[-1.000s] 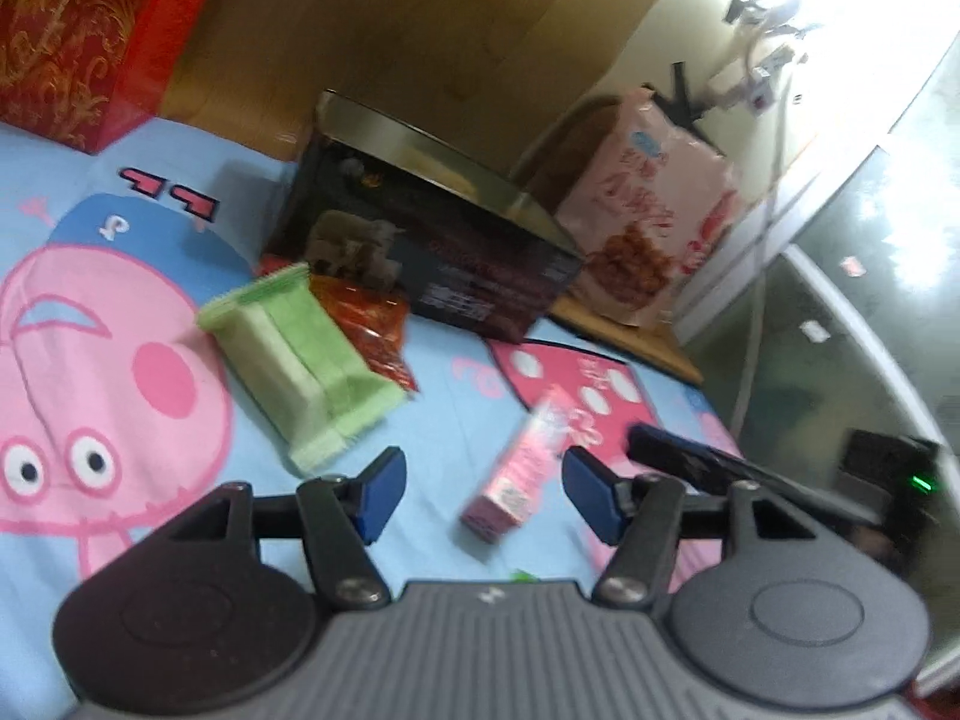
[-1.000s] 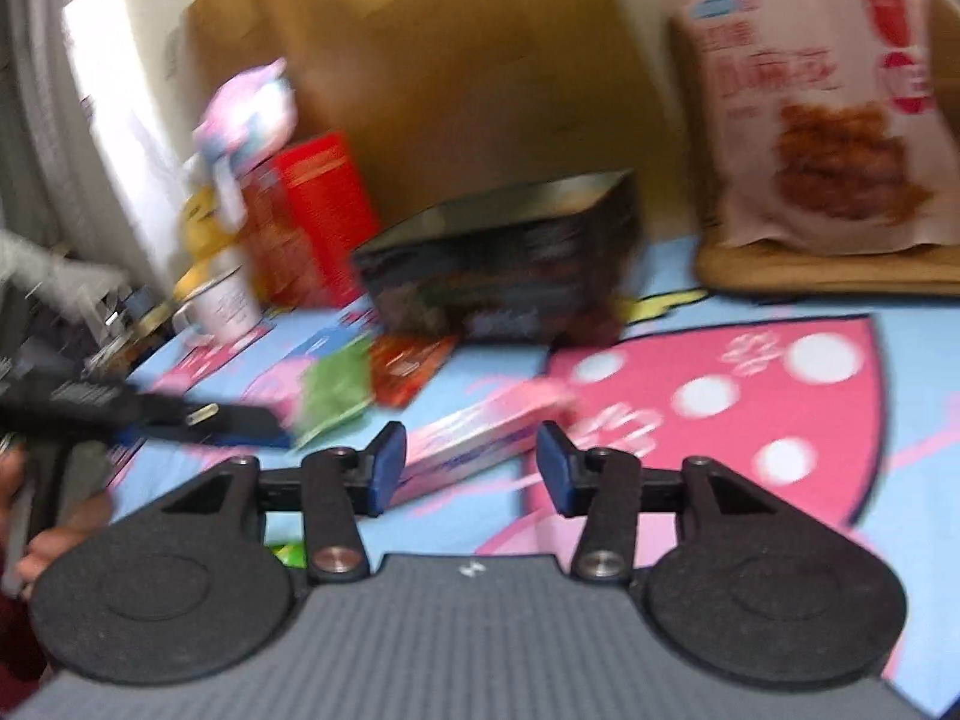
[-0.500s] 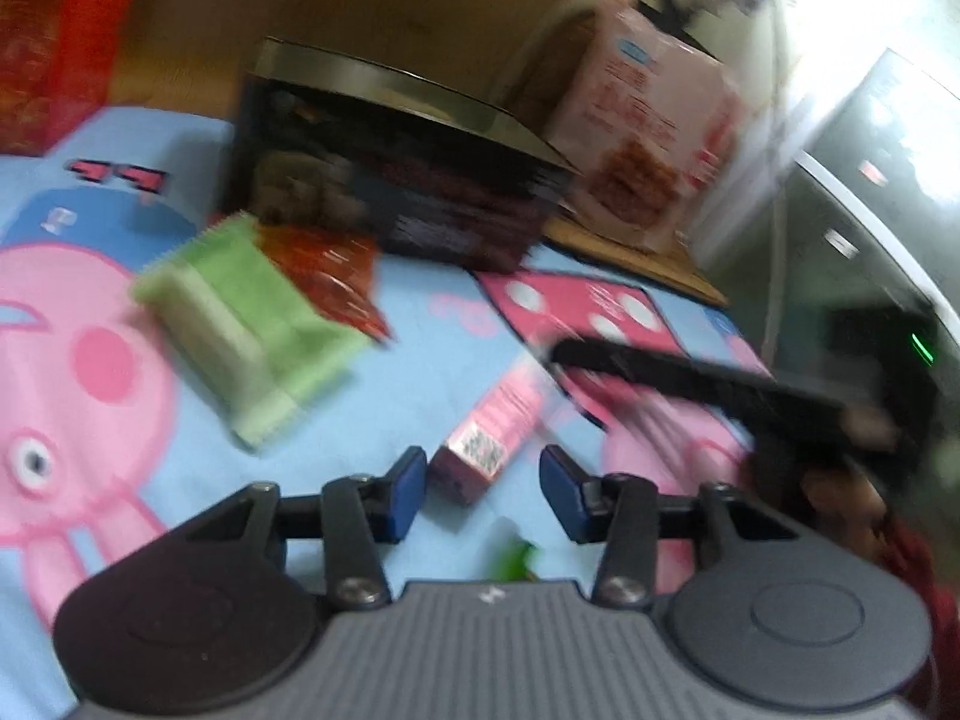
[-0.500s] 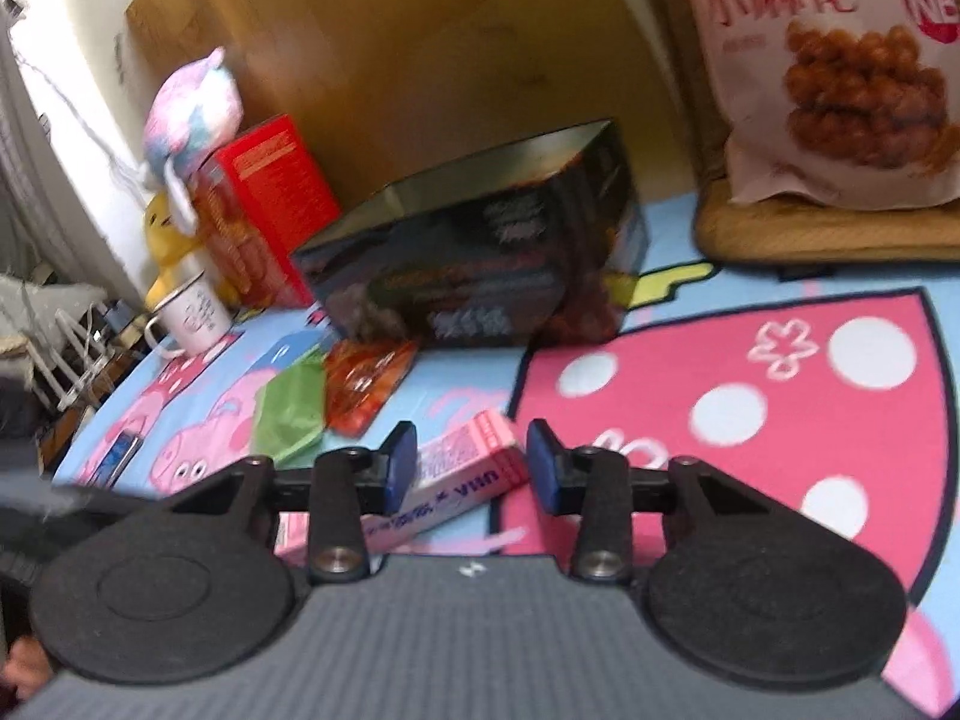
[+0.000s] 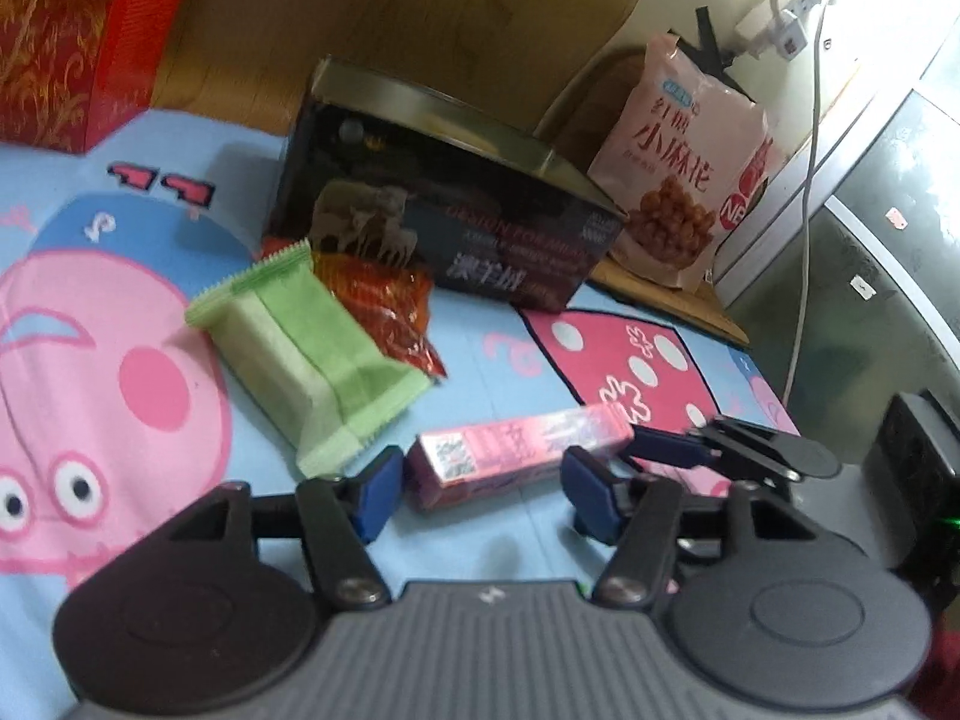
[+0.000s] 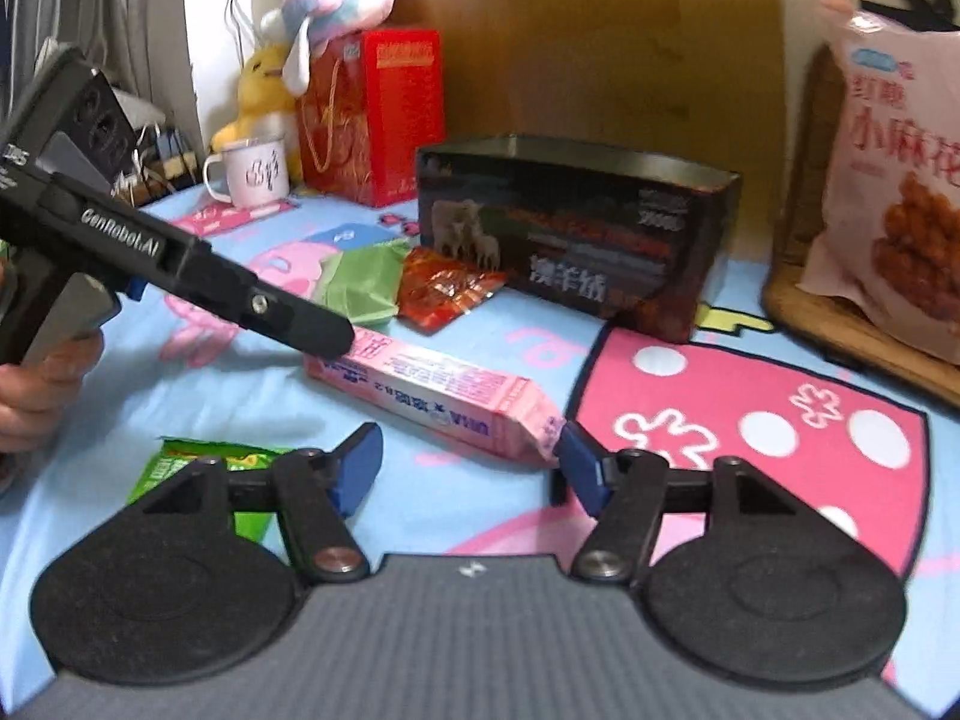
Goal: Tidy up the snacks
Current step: 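Grasp the pink stick box with the left tool, then carry the pink stick box into the open box and open the left tool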
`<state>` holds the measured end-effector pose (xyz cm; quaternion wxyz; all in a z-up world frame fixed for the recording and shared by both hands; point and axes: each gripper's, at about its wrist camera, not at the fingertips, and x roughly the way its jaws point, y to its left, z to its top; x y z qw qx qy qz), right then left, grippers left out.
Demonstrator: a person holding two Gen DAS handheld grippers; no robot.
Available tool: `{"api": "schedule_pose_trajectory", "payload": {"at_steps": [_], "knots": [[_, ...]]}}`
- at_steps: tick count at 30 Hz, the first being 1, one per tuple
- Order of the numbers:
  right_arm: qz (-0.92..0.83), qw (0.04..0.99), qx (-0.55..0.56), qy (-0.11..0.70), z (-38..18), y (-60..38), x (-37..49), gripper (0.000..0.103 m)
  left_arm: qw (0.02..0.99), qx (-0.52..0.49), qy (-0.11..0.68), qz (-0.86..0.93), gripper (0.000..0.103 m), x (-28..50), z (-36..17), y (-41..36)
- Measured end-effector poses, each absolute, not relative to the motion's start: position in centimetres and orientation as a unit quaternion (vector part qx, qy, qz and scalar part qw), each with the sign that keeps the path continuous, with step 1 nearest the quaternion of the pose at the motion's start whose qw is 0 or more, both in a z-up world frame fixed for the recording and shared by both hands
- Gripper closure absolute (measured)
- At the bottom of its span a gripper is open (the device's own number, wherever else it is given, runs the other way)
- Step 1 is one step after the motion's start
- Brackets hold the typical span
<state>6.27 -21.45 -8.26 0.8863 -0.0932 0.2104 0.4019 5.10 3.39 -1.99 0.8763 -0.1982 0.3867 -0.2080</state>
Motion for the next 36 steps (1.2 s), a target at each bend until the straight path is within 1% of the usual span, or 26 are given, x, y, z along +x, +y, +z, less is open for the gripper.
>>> {"api": "schedule_pose_trajectory", "payload": {"at_steps": [1,2,3,5,10,13,15,17,19,20,22,24,25,29,32,34,36], "knots": [[0.393,0.891,-0.093,0.208,-8.2,-21.3,6.4,0.051,0.877,-0.197,0.388,-0.204,0.046,5.2,-1.9,3.3],[0.383,0.895,-0.091,0.208,-8.2,-21.3,6.5,0.064,0.878,-0.197,0.388,-0.199,0.046,5.2,-1.6,3.3],[0.374,0.899,-0.086,0.209,-8.0,-21.4,6.8,0.069,0.88,-0.197,0.384,-0.198,0.046,5.2,-1.3,3.5],[0.376,0.902,-0.057,0.204,-7.3,-22.0,6.9,0.071,0.886,-0.201,0.366,-0.202,0.046,5.4,0.1,3.9],[0.366,0.919,-0.038,0.138,-3.4,-21.9,7.7,0.072,0.915,-0.176,0.303,-0.198,0.046,7.5,4.8,4.2],[0.355,0.928,-0.029,0.108,-1.2,-20.9,9.7,0.072,0.931,-0.16,0.271,-0.183,0.046,9.7,6.6,4.3],[0.35,0.931,-0.015,0.107,-0.5,-19.9,11.8,0.071,0.937,-0.161,0.261,-0.166,0.044,12.1,7.0,4.4],[0.339,0.934,-0.024,0.114,-0.5,-18.4,13.9,0.069,0.941,-0.164,0.257,-0.149,0.042,14.5,6.8,4.8],[0.303,0.945,-0.036,0.121,-1.1,-17.2,15.2,0.064,0.937,-0.167,0.279,-0.131,0.041,16.5,6.2,5.1],[0.291,0.948,-0.033,0.124,-1.3,-17.1,15.5,0.064,0.934,-0.175,0.285,-0.129,0.041,16.6,6.2,5.5],[0.301,0.947,-0.003,0.11,-1.6,-18.3,14.4,0.064,0.934,-0.191,0.266,-0.145,0.041,15.4,6.1,6.8],[0.315,0.944,0.017,0.098,-2.1,-19.6,12.9,0.061,0.939,-0.192,0.252,-0.137,0.037,13.5,5.7,8.3],[0.326,0.94,0.022,0.104,-2.5,-19.9,12.3,0.056,0.939,-0.196,0.251,-0.133,0.037,12.8,5.4,8.9],[0.403,0.892,0.066,0.193,-4.6,-20.0,12.2,0.058,0.925,-0.217,0.282,-0.135,0.037,11.5,3.3,10.3],[0.404,0.882,0.069,0.232,-5.6,-18.8,13.1,0.058,0.914,-0.21,0.325,-0.119,0.04,11.9,1.1,9.8],[0.403,0.879,0.074,0.244,-5.9,-18.0,13.9,0.058,0.899,-0.209,0.363,-0.133,0.055,12.0,-0.4,9.0],[0.401,0.877,0.078,0.252,-6.2,-17.7,14.4,0.058,0.899,-0.184,0.373,-0.138,0.056,10.7,-1.0,8.1]]}}
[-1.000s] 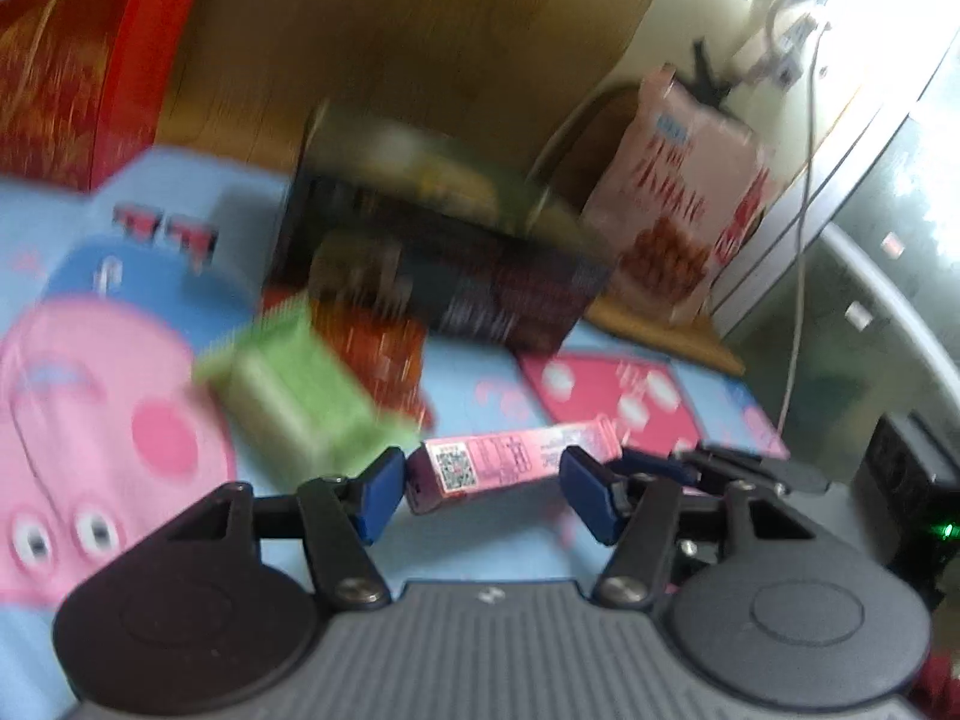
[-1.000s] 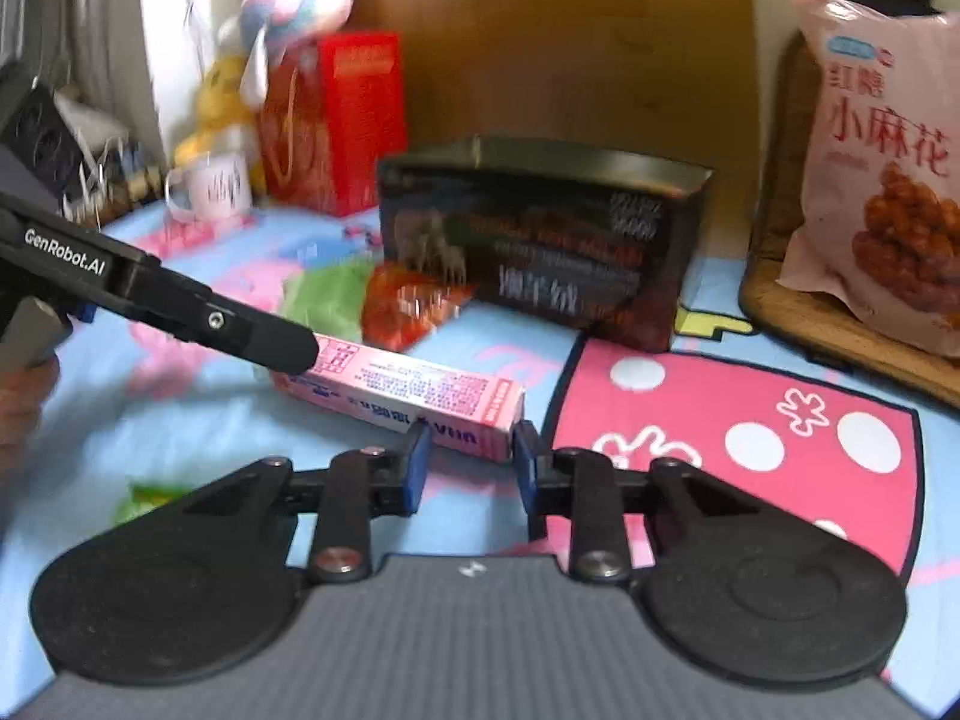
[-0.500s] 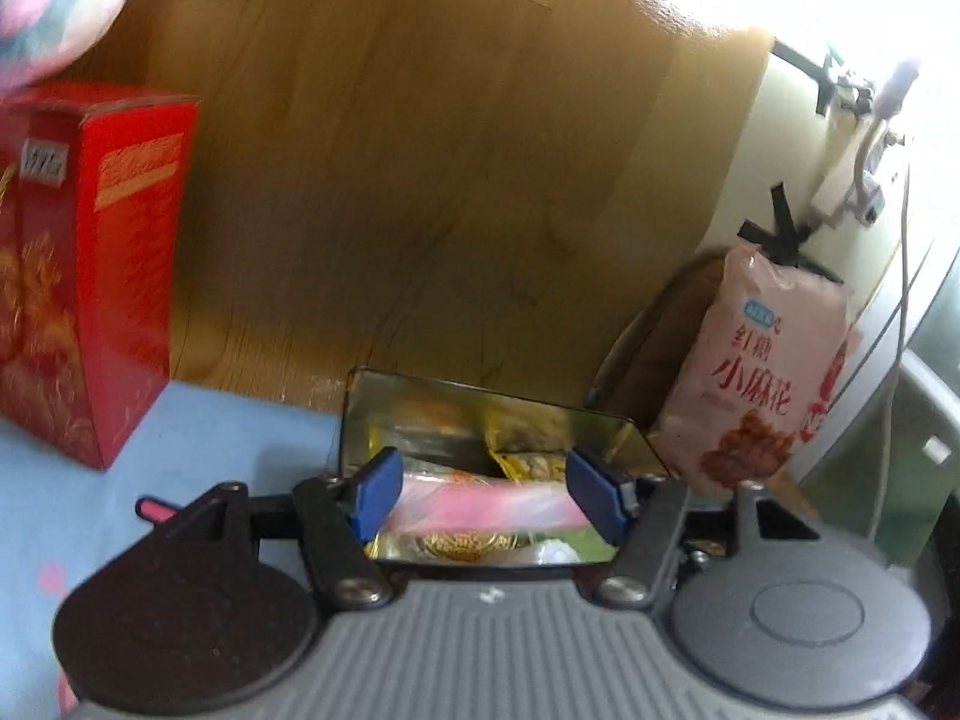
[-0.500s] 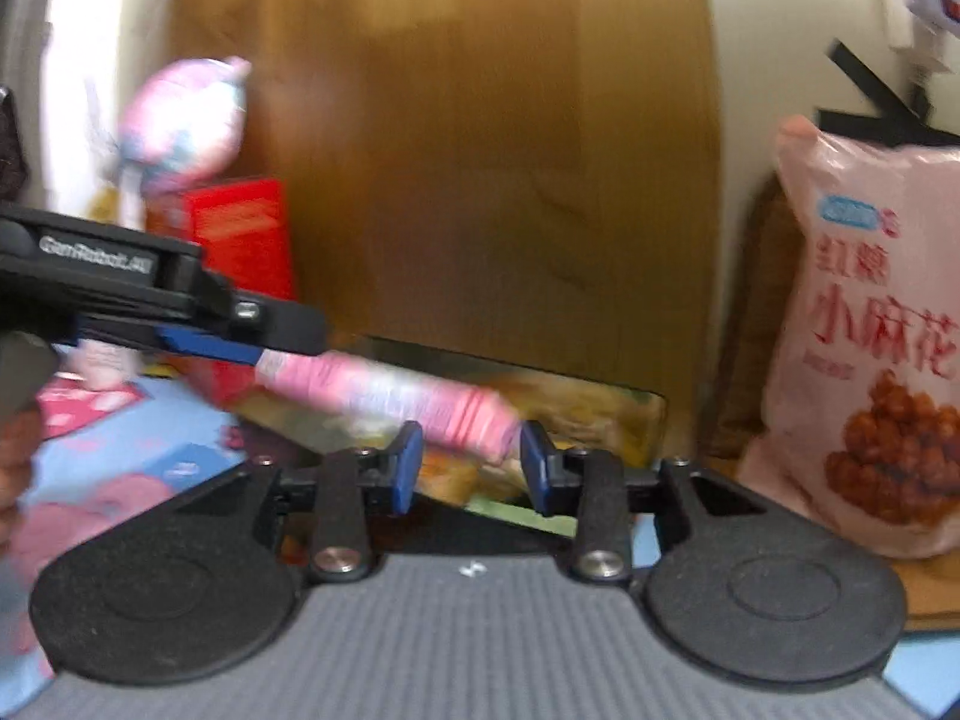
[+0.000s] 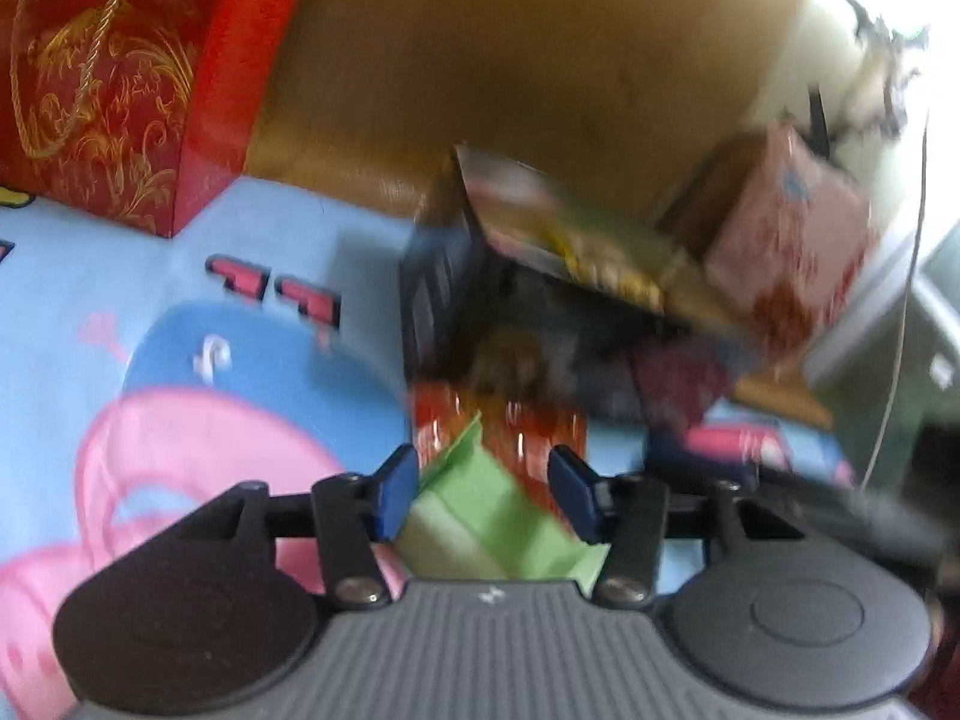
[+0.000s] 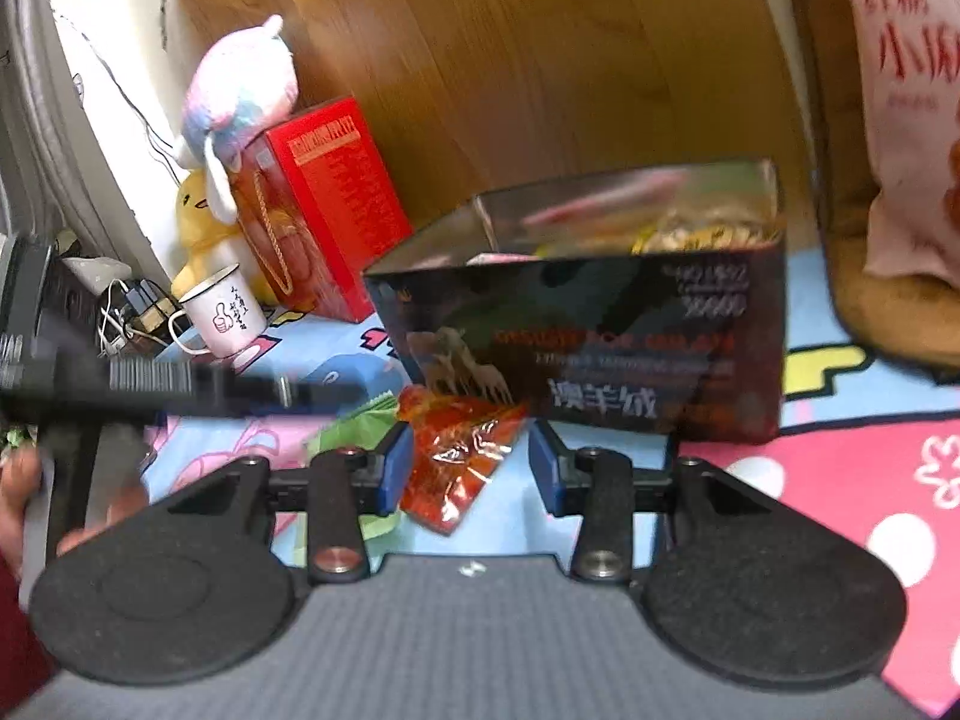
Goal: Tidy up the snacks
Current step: 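Grasp the red spicy-strip packet with the left tool and lift it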
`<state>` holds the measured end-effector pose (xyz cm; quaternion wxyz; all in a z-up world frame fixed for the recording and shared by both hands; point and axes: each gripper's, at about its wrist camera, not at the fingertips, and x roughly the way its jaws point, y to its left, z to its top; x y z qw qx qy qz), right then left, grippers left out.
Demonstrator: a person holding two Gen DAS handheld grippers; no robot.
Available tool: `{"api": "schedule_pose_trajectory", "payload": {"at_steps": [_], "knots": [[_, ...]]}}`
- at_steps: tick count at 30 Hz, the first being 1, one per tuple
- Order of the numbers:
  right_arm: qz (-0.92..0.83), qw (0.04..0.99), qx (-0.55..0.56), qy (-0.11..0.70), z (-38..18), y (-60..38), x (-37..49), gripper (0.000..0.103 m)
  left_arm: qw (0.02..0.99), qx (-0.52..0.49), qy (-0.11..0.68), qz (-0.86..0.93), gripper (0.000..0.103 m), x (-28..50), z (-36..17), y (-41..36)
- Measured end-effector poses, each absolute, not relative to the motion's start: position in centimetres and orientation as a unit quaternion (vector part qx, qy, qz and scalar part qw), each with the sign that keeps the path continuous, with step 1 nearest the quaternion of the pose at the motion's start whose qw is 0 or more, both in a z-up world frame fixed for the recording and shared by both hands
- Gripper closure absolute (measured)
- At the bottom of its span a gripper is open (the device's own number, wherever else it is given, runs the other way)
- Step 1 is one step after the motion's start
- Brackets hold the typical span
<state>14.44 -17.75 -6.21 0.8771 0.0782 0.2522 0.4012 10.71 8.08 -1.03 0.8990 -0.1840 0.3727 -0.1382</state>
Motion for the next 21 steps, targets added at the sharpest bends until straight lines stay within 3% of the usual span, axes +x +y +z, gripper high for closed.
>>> {"api": "schedule_pose_trajectory", "payload": {"at_steps": [5,7,9,14,21], "knots": [[0.397,0.874,0.077,0.269,-7.2,-17.2,14.6,0.057,0.871,-0.182,0.383,-0.248,0.055,6.0,-0.5,7.7],[0.401,0.871,0.087,0.272,-7.5,-17.4,14.7,0.057,0.885,-0.165,0.37,-0.229,0.046,5.5,0.2,8.2],[0.403,0.868,0.097,0.274,-7.3,-17.7,14.8,0.057,0.894,-0.174,0.365,-0.193,0.044,6.4,0.4,9.3],[0.412,0.862,0.09,0.281,-7.2,-16.9,15.2,0.056,0.876,-0.256,0.382,-0.143,0.044,10.7,-1.5,11.5],[0.476,0.786,0.21,0.334,-8.3,-16.4,17.8,0.056,0.896,-0.233,0.348,-0.149,0.049,10.8,-2.3,10.7]]}}
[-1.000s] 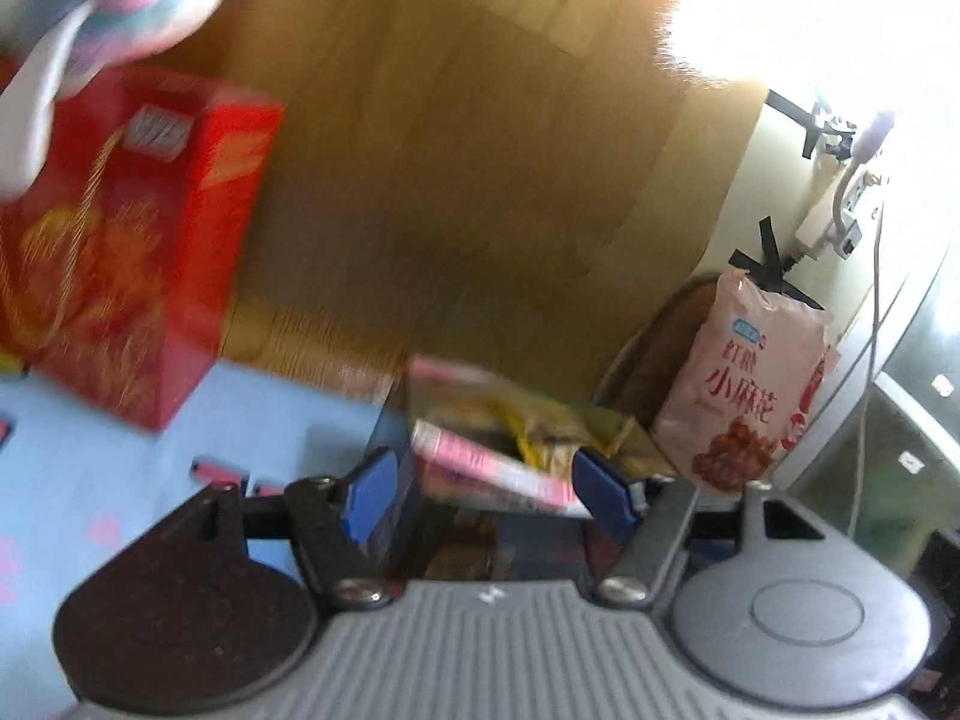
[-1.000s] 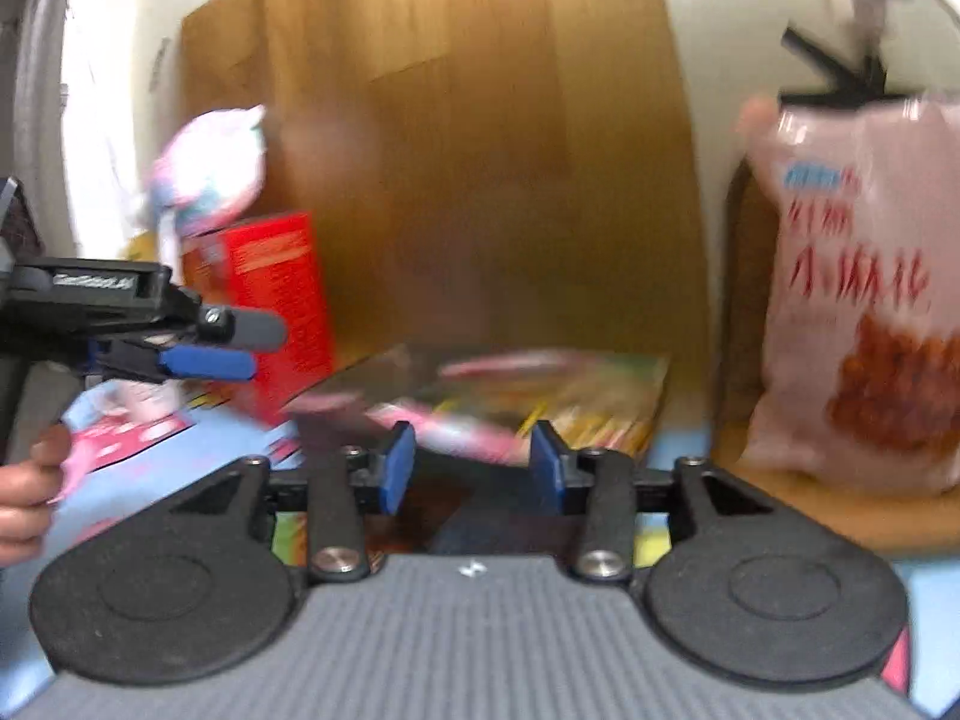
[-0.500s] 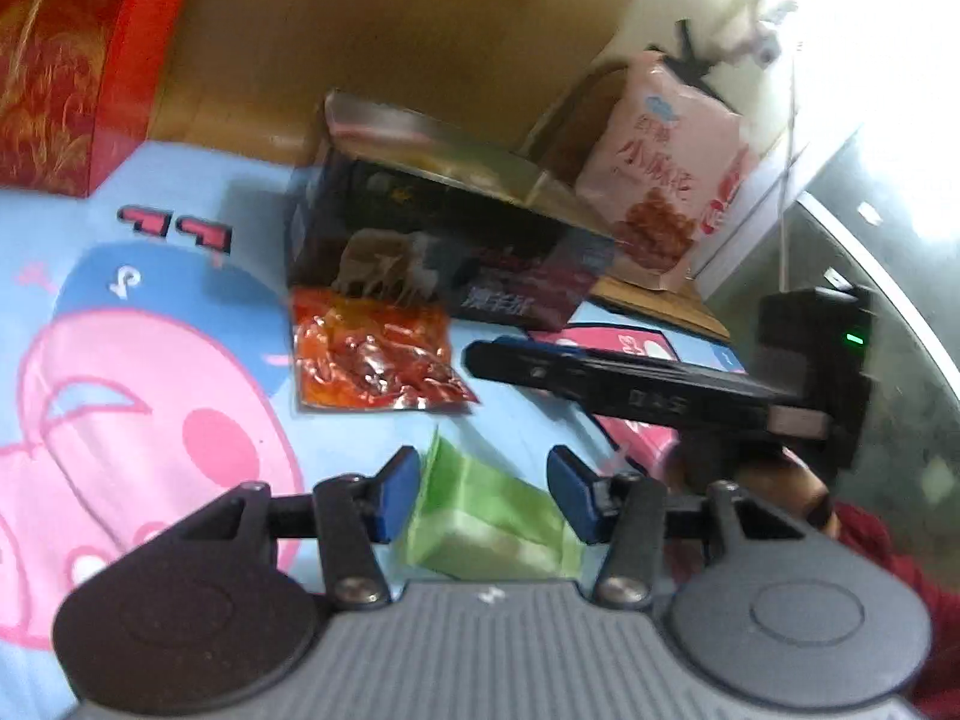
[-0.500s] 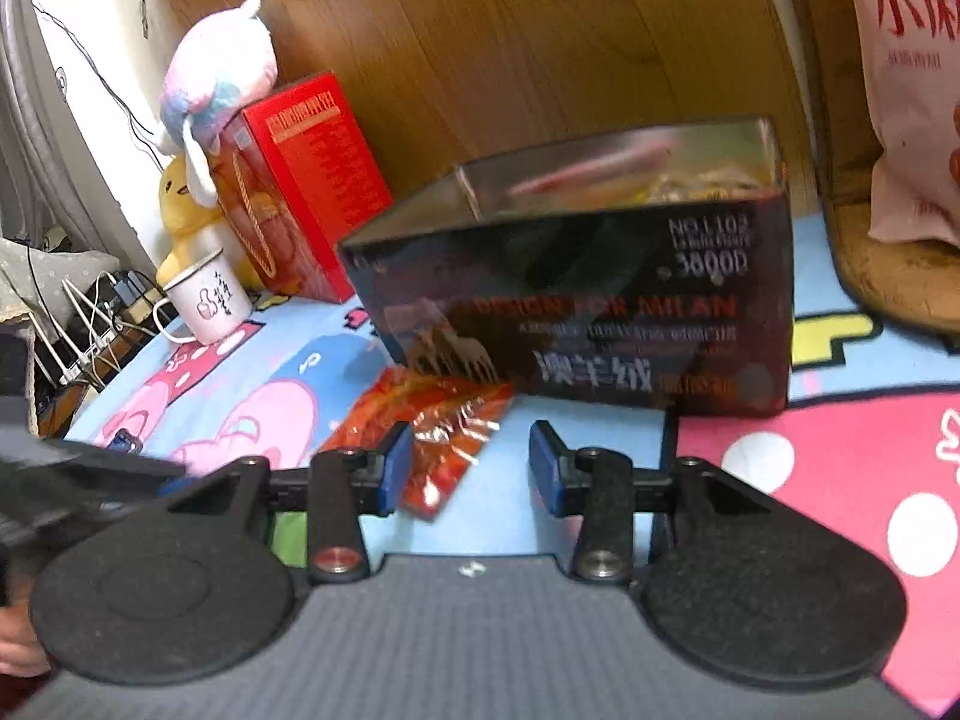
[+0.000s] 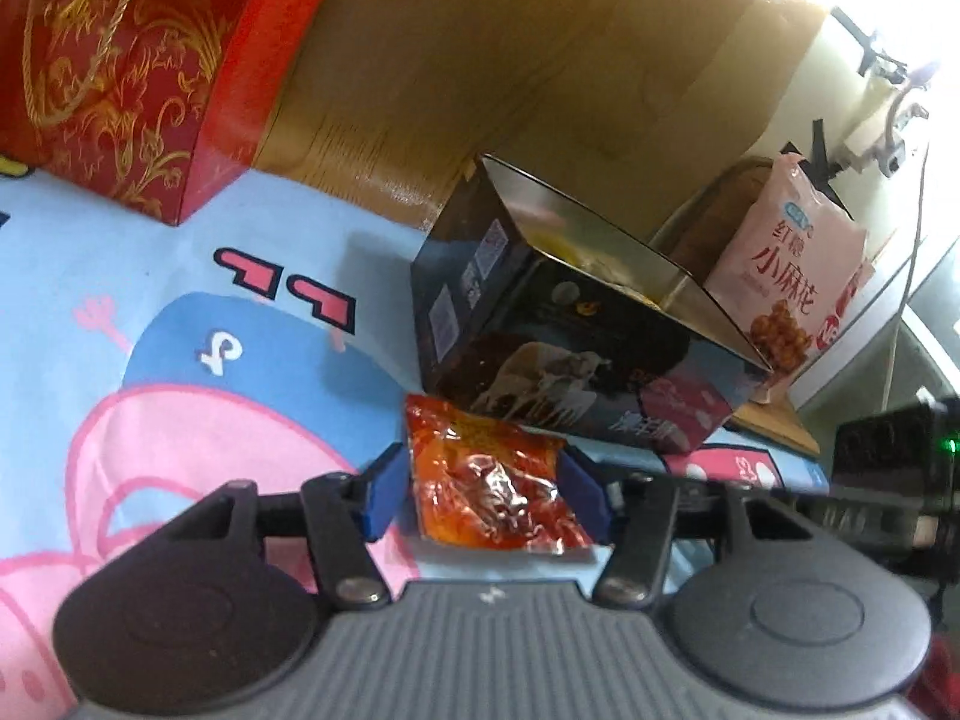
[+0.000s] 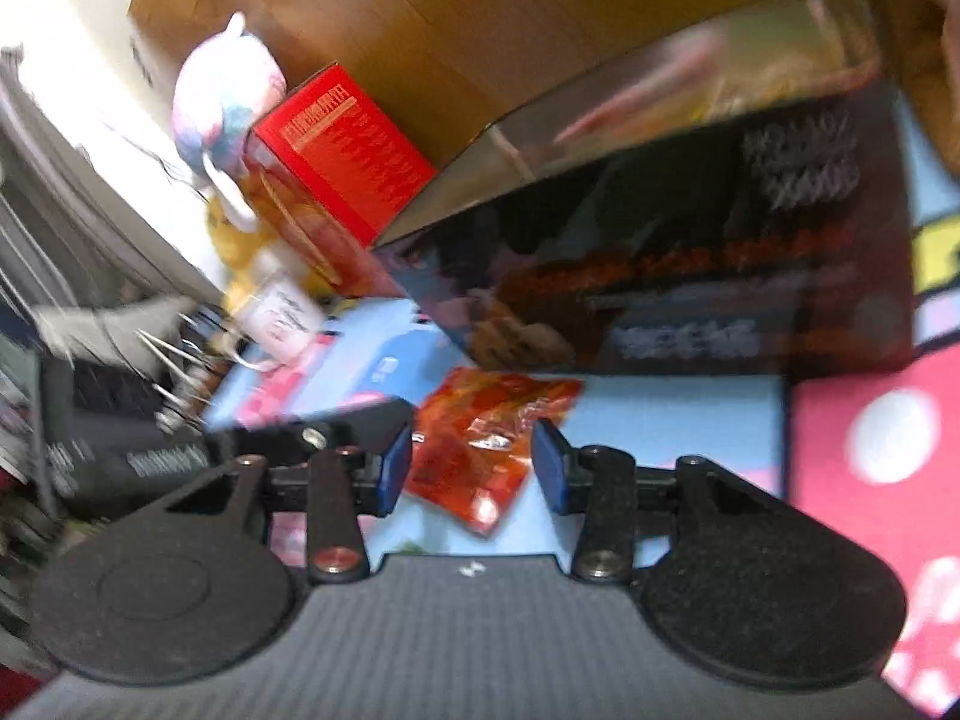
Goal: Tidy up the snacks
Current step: 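Grasp the red spicy-strip packet with the left tool and lift it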
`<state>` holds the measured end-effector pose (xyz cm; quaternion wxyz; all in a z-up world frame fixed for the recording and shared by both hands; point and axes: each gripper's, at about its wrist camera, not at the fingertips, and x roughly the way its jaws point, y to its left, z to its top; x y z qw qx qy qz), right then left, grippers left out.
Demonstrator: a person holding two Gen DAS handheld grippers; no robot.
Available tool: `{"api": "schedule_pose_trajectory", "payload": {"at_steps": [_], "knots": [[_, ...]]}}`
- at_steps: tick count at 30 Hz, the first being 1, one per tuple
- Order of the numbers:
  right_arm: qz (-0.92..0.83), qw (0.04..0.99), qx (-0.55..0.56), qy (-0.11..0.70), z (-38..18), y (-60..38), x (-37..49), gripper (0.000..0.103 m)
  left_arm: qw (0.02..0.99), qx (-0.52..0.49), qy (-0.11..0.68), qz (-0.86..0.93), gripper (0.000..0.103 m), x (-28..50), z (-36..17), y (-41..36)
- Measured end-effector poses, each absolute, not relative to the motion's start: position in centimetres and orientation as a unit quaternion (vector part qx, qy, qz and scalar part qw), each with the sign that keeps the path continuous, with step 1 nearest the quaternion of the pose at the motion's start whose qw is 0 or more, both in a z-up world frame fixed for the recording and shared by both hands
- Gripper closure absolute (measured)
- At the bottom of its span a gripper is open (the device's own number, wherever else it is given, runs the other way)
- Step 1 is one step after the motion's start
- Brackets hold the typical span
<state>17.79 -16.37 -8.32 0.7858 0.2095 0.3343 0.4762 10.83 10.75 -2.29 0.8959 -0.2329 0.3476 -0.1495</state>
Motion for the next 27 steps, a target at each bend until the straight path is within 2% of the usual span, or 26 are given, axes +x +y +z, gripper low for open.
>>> {"api": "schedule_pose_trajectory", "payload": {"at_steps": [2,7,18,24,27], "knots": [[0.498,0.768,0.227,0.333,-8.6,-16.4,17.9,0.067,0.896,-0.243,0.341,-0.151,0.049,10.6,-2.5,10.9],[0.5,0.768,0.237,0.323,-8.4,-16.8,17.4,0.067,0.867,-0.297,0.353,-0.188,0.066,11.0,-3.4,11.4],[0.489,0.763,0.266,0.329,-8.7,-17.9,17.8,0.067,0.83,-0.375,0.349,-0.22,0.066,11.4,-4.5,12.8],[0.467,0.787,0.255,0.313,-8.5,-19.1,16.6,0.067,0.831,-0.373,0.35,-0.219,0.064,11.5,-4.5,12.6],[0.444,0.804,0.241,0.314,-8.5,-19.1,16.5,0.058,0.831,-0.372,0.35,-0.219,0.064,11.6,-4.5,12.6]]}}
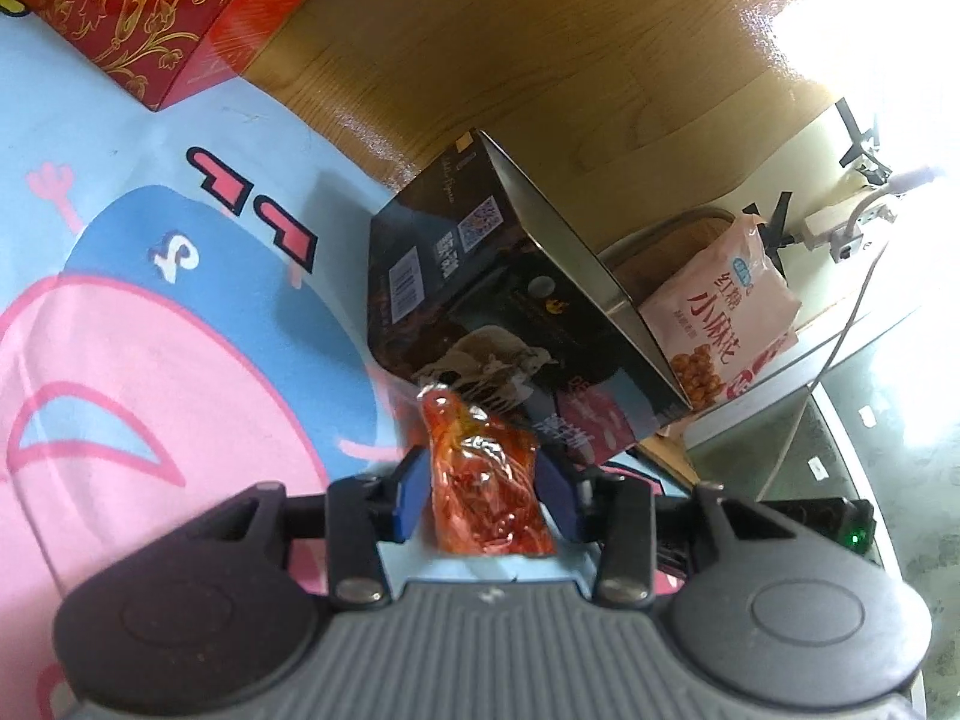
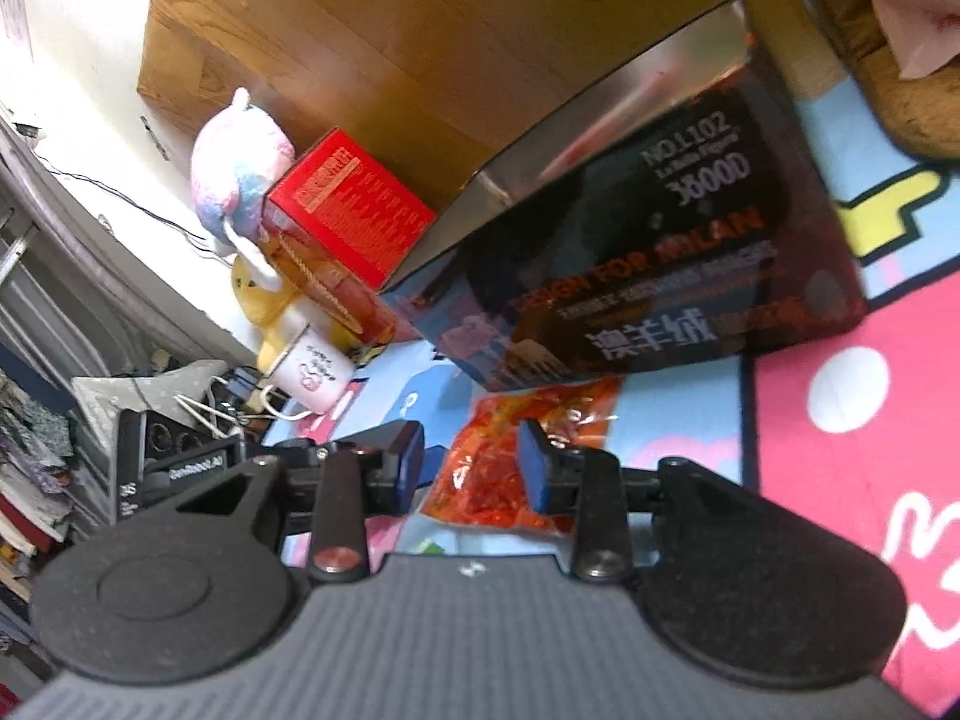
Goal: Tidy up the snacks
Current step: 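Grasp the red spicy-strip packet with the left tool and lift it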
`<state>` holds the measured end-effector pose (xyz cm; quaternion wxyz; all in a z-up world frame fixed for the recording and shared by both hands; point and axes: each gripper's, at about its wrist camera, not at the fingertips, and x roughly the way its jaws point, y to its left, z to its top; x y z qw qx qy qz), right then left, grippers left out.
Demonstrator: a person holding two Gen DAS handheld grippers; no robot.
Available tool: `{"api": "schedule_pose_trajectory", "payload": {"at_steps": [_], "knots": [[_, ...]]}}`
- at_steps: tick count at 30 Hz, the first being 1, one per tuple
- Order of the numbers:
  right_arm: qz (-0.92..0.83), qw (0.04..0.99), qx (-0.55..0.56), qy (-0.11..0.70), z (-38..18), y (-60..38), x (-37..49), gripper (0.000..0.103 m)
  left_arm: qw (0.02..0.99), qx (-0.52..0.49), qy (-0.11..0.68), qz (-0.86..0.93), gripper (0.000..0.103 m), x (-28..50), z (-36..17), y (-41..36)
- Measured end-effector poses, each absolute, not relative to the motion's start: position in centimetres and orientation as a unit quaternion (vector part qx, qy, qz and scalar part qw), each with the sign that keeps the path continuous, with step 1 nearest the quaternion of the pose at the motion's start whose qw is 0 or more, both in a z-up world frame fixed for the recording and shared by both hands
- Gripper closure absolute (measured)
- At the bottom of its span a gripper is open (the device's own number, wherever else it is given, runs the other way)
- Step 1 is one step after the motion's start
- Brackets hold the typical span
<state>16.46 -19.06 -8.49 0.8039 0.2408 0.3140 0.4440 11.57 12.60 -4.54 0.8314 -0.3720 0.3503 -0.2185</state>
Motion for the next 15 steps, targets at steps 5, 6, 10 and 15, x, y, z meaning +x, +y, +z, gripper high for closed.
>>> {"api": "schedule_pose_trajectory", "payload": {"at_steps": [5,6,10,15], "knots": [[0.441,0.812,0.222,0.312,-8.49,-18.69,16.4,0.058,0.833,-0.371,0.347,-0.22,0.064,11.46,-4.5,12.62],[0.443,0.813,0.215,0.311,-8.46,-18.57,16.29,0.058,0.833,-0.372,0.345,-0.222,0.06,11.43,-4.45,12.59],[0.446,0.814,0.209,0.308,-8.53,-18.5,16.31,0.058,0.833,-0.372,0.338,-0.232,0.055,11.3,-4.31,12.5],[0.449,0.814,0.205,0.306,-8.57,-18.5,16.26,0.057,0.838,-0.355,0.348,-0.224,0.077,11.41,-4.44,11.93]]}}
